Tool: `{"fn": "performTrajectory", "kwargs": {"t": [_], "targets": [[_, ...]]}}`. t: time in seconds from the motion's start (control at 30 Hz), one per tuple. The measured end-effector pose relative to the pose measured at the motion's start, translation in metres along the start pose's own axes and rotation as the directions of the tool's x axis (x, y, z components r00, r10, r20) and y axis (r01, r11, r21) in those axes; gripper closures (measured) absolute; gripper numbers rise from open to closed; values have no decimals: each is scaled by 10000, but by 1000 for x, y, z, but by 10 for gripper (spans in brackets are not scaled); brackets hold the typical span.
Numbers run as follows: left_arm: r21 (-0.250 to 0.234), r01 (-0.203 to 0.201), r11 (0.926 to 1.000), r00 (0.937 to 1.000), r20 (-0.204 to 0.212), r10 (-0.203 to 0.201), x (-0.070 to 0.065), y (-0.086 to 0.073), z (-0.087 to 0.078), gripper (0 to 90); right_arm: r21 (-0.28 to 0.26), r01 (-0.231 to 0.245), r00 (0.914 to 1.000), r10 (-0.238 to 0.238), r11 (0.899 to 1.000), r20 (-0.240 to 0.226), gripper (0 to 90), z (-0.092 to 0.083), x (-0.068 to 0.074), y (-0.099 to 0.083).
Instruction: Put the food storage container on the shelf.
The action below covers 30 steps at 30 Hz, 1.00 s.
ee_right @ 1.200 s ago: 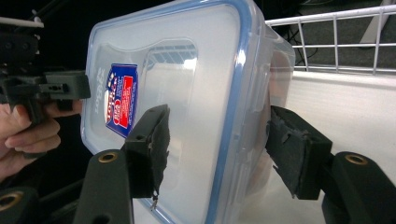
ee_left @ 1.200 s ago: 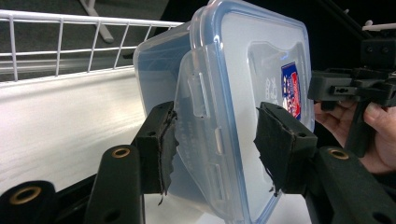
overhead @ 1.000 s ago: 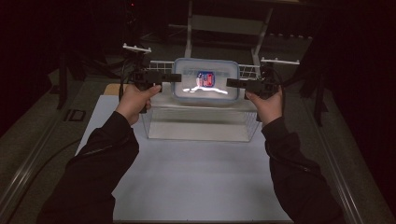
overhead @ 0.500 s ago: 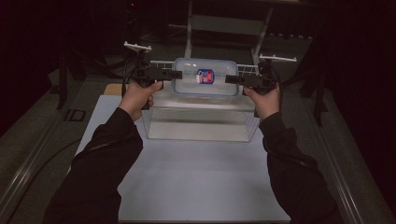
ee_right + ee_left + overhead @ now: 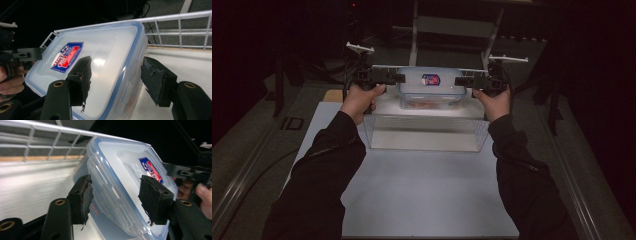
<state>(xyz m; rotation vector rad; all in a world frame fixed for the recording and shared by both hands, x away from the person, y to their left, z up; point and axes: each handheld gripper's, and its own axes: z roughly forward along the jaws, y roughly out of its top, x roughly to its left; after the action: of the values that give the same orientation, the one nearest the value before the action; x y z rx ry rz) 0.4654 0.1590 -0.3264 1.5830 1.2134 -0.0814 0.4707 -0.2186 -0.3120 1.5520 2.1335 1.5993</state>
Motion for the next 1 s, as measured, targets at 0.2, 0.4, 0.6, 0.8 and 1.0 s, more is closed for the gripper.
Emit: {"fn": "performTrajectory", "kwargs": {"t": [0.2,0.4,0.6,0.8,1.0], "targets": [[-321,-734,9968,9973,-93,732,-14,-2,-16,388,-132,655,9976,-652,9978,252,388,-13,6,2],[-948,-1874,9777,9804,440,1922,-34,-17,-35,297,-347,1187,9929,-1190,9923,-82,380,-28,20,-3],[-1317,-3248,9366,9400,638,3350,-55,-42,-42,156,-441,1724,9825,-1750,9840,-639,383,-35,39,-17],[-1283,-4507,8834,8910,-45,4539,-72,-82,-39,0,-402,2383,9637,-2413,9704,-1138,524,-31,61,-36],[-1192,-5202,8457,8537,-1008,5110,-72,-129,-36,0,-15,3128,9447,-3113,9498,-1030,856,-18,78,-60]]}}
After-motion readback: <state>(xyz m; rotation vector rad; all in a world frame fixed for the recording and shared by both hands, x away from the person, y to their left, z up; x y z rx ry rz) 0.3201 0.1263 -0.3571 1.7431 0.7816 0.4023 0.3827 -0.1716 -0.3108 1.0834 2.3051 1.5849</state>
